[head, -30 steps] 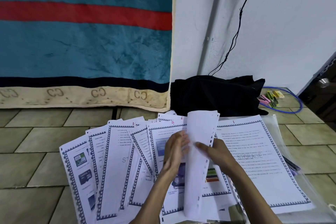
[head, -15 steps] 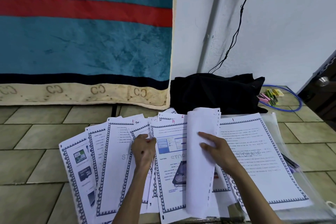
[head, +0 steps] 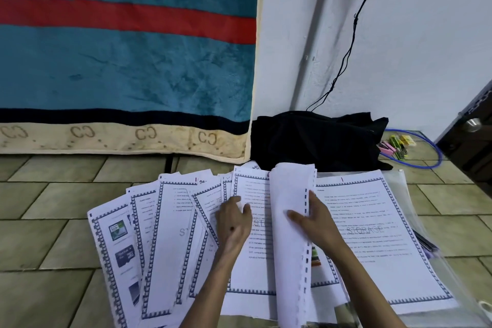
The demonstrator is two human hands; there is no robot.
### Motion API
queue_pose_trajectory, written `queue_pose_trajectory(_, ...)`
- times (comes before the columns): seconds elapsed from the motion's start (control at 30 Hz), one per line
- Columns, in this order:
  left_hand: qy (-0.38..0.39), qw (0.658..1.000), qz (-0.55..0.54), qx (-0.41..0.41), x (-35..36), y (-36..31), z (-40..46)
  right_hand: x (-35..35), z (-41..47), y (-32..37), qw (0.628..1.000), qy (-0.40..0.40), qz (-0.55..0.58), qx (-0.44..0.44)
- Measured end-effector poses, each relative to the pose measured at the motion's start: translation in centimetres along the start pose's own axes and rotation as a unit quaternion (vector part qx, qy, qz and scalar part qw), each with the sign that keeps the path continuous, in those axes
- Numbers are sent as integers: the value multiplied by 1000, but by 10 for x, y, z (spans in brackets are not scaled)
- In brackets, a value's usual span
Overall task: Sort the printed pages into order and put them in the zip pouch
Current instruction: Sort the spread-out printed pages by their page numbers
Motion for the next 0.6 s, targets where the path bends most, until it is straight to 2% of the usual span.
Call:
queue_pose_trajectory(0.03,-15,999,50,-5,-6,5,0,-3,1,0,1000,-11,8,-15)
queue_pose_trajectory(0.13,-29,997,57,-32,-13,13,0,-9,-2,7,998,-43,-16,-53)
queue_pose_trajectory(0.23,-26,995,84,-53,-17,15,2,0,-2,4,998,-7,-40,-54)
queue_pose_trajectory(0.43,-61,997,-23,48,-23,-18,-4,4,-3,-6,999,6,-24,25)
queue_pose_trajectory(0.5,-69,995,-57,47,-21,-22,-4,6,-2,-7,999,11,-25,37)
queue_pose_trajectory(0.6,-55,988,-145,-7,-19,-8,3,8,-3,-3,999,6,-22,47)
Point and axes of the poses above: each hand's wrist, its own z-axis towards the middle knuckle, its own x-axis out of the palm, y = z × x, the point moved 9 cm from there along z, towards the middle knuckle, and after that the axes turned 7 degrees about x, right-handed, at the moved point
